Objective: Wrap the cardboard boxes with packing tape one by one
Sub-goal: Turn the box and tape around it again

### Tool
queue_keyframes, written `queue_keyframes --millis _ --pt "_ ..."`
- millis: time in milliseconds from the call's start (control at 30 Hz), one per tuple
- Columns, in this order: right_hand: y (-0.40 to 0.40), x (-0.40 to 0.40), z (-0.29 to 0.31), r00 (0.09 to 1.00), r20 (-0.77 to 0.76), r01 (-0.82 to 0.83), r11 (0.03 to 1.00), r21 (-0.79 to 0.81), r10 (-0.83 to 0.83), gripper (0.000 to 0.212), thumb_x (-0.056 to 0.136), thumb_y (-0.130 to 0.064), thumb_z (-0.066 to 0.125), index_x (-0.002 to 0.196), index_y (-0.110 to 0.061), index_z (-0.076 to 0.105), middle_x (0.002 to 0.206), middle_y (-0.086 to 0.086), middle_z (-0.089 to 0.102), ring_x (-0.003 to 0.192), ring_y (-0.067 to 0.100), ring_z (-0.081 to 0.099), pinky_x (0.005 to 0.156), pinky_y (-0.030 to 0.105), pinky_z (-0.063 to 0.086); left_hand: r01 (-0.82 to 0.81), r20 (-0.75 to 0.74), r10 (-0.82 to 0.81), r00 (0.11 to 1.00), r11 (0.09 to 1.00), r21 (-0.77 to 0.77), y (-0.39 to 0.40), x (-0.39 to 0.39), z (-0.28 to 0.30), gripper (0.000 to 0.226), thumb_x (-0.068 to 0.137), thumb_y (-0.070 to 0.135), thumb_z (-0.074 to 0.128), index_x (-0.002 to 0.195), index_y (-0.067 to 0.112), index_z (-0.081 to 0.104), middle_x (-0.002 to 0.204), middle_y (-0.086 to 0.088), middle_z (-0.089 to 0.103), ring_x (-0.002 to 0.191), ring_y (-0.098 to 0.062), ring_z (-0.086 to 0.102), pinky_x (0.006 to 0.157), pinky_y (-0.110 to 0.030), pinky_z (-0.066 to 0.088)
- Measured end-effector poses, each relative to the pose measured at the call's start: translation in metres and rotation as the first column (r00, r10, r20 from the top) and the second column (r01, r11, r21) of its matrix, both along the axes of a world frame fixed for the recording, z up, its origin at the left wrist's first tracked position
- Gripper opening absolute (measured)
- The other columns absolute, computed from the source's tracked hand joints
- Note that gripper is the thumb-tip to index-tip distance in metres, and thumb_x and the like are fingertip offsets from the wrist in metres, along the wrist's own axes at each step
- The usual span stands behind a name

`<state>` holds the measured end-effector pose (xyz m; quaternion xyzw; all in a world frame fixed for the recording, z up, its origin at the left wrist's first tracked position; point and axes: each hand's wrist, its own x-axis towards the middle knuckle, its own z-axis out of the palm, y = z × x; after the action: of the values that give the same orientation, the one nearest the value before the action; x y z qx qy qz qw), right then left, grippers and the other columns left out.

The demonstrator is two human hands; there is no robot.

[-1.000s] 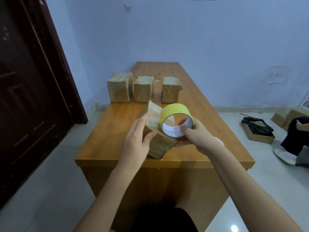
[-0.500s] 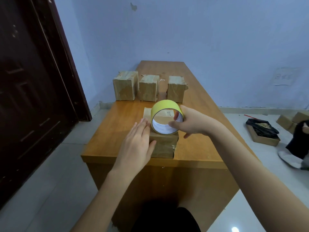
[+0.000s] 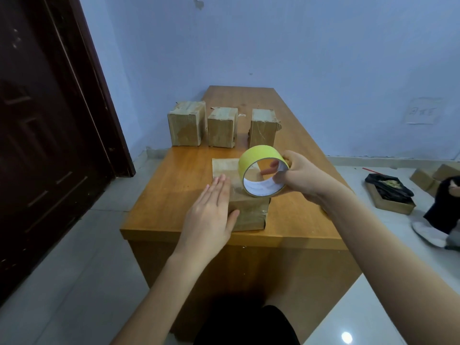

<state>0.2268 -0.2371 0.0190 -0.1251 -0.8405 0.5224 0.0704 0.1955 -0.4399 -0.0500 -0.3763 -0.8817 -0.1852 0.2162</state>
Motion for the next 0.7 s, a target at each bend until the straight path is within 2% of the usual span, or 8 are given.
queue_keyframes --millis 67,167,233,367,467,533,633,700 --pt "-0.003 0.000 -0.010 0.995 -0.020 0.097 0.995 -0.040 -0.098 0.015 0.090 -0.008 0.059 0.101 -0.010 0.050 0.102 0.008 0.065 0.089 0.019 0.064 0.056 0.027 0.057 0.014 0.001 -0.014 1.000 1.000 -0.005 0.001 -0.003 -0.003 0.064 0.094 0.040 0.048 0.146 0.014 0.022 0.152 -0.003 0.025 0.139 -0.015 0.024 0.110 -0.026 0.012" --pt "-0.007 0.001 -0.020 0.995 -0.032 0.094 0.994 0.050 -0.092 0.013 0.089 -0.018 0.065 0.094 -0.015 0.054 0.094 0.007 0.061 0.086 0.020 0.062 0.063 0.027 0.056 0.000 0.005 0.000 1.000 1.000 -0.005 0.001 -0.003 -0.002 0.063 0.092 0.037 0.054 0.143 0.010 0.031 0.148 -0.007 0.034 0.136 -0.019 0.032 0.108 -0.029 0.016" --pt "-0.008 0.002 -0.020 0.997 -0.033 0.075 0.997 0.027 -0.074 0.007 0.092 -0.014 0.060 0.089 -0.016 0.054 0.091 0.007 0.060 0.086 0.021 0.061 0.064 0.026 0.056 -0.011 -0.012 0.011 1.000 1.000 -0.010 0.002 -0.002 -0.001 0.061 0.090 0.034 0.059 0.140 0.007 0.038 0.145 -0.009 0.039 0.133 -0.021 0.038 0.107 -0.032 0.020" --pt "-0.001 0.005 -0.009 1.000 0.001 0.018 1.000 -0.003 -0.018 0.008 0.093 0.001 0.047 0.098 -0.005 0.048 0.100 0.016 0.055 0.089 0.025 0.058 0.056 0.024 0.056 -0.014 -0.055 0.013 0.998 1.000 -0.015 0.001 -0.002 0.000 0.056 0.086 0.030 0.065 0.133 0.004 0.049 0.136 -0.012 0.050 0.125 -0.023 0.048 0.103 -0.036 0.030" --pt "0.009 0.011 -0.009 0.999 -0.023 0.037 0.971 -0.237 -0.043 0.020 0.092 0.007 0.045 0.110 -0.001 0.046 0.100 0.016 0.065 0.082 0.022 0.067 0.057 0.030 0.058 0.000 -0.066 -0.001 0.998 1.000 -0.020 0.001 -0.004 0.001 0.057 0.084 0.028 0.068 0.132 0.003 0.050 0.135 -0.012 0.051 0.124 -0.023 0.050 0.103 -0.037 0.031" --pt "0.011 0.013 -0.014 0.993 -0.049 0.083 0.949 -0.303 -0.103 0.022 0.092 0.002 0.049 0.114 -0.003 0.047 0.094 0.010 0.069 0.077 0.018 0.070 0.057 0.031 0.058 0.003 -0.067 -0.005 0.998 1.000 -0.026 0.002 -0.006 0.002 0.058 0.084 0.029 0.068 0.132 0.003 0.050 0.135 -0.012 0.051 0.125 -0.023 0.049 0.104 -0.037 0.029" --pt "0.008 0.009 -0.024 0.977 -0.065 0.187 0.962 -0.199 -0.204 0.023 0.091 -0.013 0.060 0.113 -0.009 0.053 0.093 0.003 0.066 0.084 0.016 0.066 0.060 0.030 0.059 0.017 -0.052 -0.019 0.998 0.999 -0.038 0.003 -0.008 0.002 0.060 0.086 0.033 0.065 0.136 0.005 0.047 0.139 -0.010 0.047 0.129 -0.021 0.045 0.107 -0.034 0.023" --pt "0.005 0.009 -0.030 0.983 -0.060 0.163 0.977 -0.134 -0.172 0.019 0.090 -0.018 0.064 0.106 -0.011 0.057 0.096 0.004 0.063 0.088 0.017 0.064 0.062 0.027 0.059 0.011 -0.054 -0.014 0.998 0.999 -0.040 0.003 -0.008 0.001 0.061 0.085 0.034 0.066 0.135 0.005 0.047 0.139 -0.010 0.048 0.128 -0.021 0.045 0.106 -0.034 0.024"
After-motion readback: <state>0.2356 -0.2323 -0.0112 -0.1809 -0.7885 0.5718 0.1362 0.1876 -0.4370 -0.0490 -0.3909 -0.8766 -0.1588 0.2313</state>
